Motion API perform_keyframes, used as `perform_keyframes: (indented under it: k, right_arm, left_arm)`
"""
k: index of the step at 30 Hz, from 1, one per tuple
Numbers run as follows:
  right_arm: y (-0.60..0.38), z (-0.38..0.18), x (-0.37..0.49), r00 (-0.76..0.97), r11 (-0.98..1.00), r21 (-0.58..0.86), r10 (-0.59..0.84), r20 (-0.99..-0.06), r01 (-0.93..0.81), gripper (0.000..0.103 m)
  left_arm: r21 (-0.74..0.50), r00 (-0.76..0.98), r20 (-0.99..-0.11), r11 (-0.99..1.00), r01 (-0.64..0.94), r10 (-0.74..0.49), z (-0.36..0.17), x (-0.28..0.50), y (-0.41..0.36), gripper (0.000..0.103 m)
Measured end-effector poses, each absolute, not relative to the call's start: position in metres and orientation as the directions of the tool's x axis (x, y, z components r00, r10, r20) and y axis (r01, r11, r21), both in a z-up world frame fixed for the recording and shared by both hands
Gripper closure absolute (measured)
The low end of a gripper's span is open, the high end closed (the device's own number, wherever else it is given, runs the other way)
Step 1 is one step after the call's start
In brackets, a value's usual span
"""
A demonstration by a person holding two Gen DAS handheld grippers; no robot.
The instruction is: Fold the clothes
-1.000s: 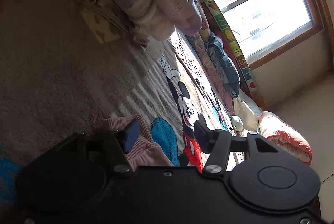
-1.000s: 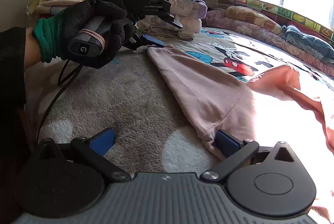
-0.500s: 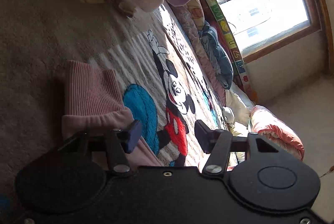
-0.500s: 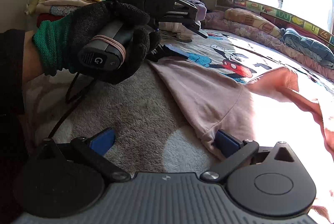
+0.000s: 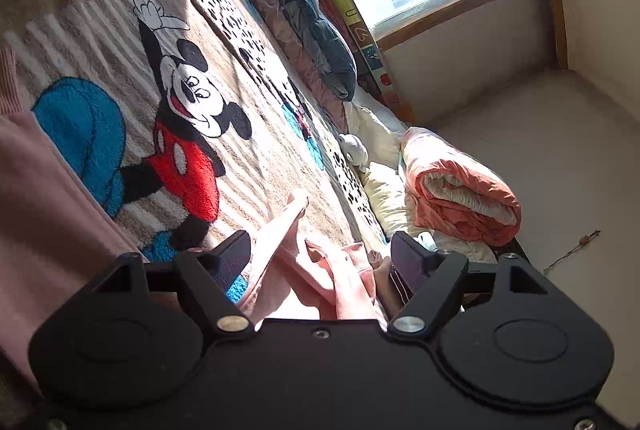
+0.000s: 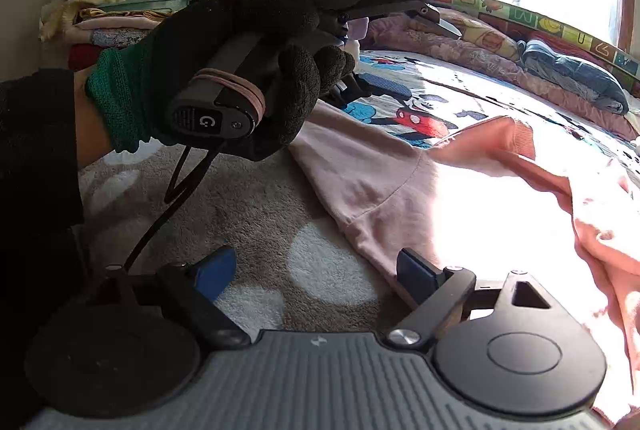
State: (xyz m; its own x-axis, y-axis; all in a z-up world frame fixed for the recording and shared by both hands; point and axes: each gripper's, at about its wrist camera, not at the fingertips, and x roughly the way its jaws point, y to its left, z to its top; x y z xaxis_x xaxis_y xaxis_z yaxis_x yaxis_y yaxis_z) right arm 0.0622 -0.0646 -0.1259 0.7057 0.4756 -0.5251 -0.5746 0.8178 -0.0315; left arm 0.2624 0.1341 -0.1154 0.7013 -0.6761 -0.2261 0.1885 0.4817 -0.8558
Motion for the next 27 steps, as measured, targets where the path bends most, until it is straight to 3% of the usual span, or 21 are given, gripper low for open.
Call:
perform_keyframes:
  k: [5,8,10,13,17,27]
  right_arm:
    - [-0.164,-0.109,0.044,0.784,0.92,0.108,0.379,-0.492,-0.378,0.018]
    - [-0.218,-0.099,0.067,0.783,0.948,0.216,0.316,-0.536,-0.235,0.019]
    - [-0.243,-0.085,0.083,0.814,0.957,0.225,0.278,-0.51,-0.186,0.025]
    - [-0.264,-0.062,0.118,0.848,0.961,0.213,0.257,-0.464,-0.175,0.029]
    - [-0.26,-0.044,0.182,0.823,0.95,0.181,0.31,-0.476,-0.253,0.039]
    - [-0.234,-0.069,0.321,0.725,0.952,0.116,0.292,-0.624,-0.284,0.044]
  left_arm:
    - [-0.777,0.673,-0.305,0.585,0.234,-0.674,-0.104,0.251,0.071,0.026]
    - [-0.704,0.672,-0.406,0.681,0.202,-0.619,-0.106,0.236,0.026,0.026]
    - [-0.663,0.658,-0.464,0.725,0.187,-0.593,-0.109,0.231,0.003,0.026]
    - [-0.616,0.661,-0.498,0.765,0.186,-0.562,-0.115,0.228,-0.014,0.026]
    - [-0.568,0.661,-0.536,0.803,0.178,-0.525,-0.126,0.236,-0.021,0.026]
    - [-0.578,0.62,-0.546,0.789,0.208,-0.563,-0.138,0.246,-0.026,0.027]
